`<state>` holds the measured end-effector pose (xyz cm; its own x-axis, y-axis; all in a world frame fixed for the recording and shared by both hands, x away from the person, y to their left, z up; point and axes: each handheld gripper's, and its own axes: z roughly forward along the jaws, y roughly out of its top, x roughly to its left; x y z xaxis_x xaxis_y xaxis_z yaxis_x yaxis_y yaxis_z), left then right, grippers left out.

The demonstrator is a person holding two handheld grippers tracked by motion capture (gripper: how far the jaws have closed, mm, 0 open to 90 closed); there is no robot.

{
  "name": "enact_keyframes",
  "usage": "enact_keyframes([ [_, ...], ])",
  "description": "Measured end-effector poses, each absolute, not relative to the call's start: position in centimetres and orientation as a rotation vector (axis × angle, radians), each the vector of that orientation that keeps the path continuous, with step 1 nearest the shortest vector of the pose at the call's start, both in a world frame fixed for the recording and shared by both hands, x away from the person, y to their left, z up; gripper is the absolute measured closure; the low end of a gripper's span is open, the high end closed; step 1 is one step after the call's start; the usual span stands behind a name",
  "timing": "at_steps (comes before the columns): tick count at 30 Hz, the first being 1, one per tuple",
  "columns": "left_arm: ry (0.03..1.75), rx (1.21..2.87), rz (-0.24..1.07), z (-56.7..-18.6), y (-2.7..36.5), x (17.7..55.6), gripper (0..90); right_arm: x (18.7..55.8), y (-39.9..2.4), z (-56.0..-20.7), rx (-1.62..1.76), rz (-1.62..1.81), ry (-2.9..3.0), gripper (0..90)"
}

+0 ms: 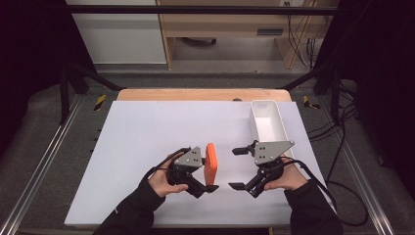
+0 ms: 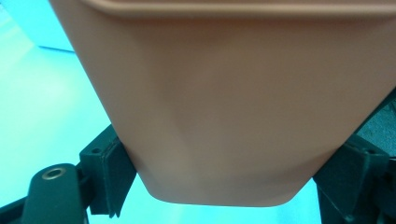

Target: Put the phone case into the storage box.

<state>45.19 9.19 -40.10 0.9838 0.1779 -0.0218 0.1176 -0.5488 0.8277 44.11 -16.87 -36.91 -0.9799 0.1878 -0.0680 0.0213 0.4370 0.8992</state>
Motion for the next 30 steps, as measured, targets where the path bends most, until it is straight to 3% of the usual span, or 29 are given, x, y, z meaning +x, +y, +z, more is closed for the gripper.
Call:
enact_keyframes([
  [30,0.094,2.127,0.050,-40.6,7.1,44.6,15.5,43.9,-16.3,-36.5,0.139,1.615,2.556,4.0],
])
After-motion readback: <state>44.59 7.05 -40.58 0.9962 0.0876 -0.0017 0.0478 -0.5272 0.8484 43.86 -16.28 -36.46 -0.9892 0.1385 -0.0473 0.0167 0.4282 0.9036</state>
